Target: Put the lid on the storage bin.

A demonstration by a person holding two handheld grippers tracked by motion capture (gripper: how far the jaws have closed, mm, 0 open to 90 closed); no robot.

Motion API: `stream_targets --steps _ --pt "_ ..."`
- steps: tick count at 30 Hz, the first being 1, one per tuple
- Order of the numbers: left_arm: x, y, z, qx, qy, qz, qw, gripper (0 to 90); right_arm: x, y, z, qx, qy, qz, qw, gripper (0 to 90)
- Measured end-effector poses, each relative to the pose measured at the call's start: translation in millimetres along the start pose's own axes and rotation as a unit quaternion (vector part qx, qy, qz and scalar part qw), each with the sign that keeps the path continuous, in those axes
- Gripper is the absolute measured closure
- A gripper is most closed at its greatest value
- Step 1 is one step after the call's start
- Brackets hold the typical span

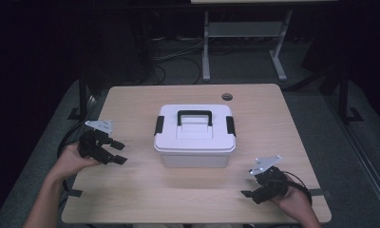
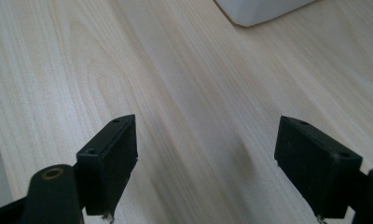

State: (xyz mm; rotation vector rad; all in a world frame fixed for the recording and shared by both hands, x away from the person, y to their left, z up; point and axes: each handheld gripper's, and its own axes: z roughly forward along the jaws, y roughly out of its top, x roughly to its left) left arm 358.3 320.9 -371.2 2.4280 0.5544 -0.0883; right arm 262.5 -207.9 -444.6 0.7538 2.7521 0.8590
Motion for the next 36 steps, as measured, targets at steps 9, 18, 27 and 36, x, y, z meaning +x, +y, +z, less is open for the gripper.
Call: stream_targets --steps 9,18,27,36 --pt "-2.1 -12.2 2.7 0.0 -0.002 -0.01 1.0 32.4 0.1 -2.1 -1.2 -0.002 -0.001 0.0 1.0 20.6" --pt "1.6 -22.8 0.9 -0.017 -0.008 -0.021 0.9996 32.4 1.1 -1.8 -0.9 -0.001 -0.002 0.0 1.0 20.6" --pt "-0.9 -31.2 5.4 -0.018 -0.009 -0.029 0.9994 32.0 1.9 -0.8 0.0 -0.001 0.0 -0.003 1.0 20.6" --pt "-1.8 -31.7 4.2 -0.022 -0.006 -0.024 0.9995 32.0 2.8 -0.9 -1.1 0.0 -0.004 -0.004 1.0 20.6"
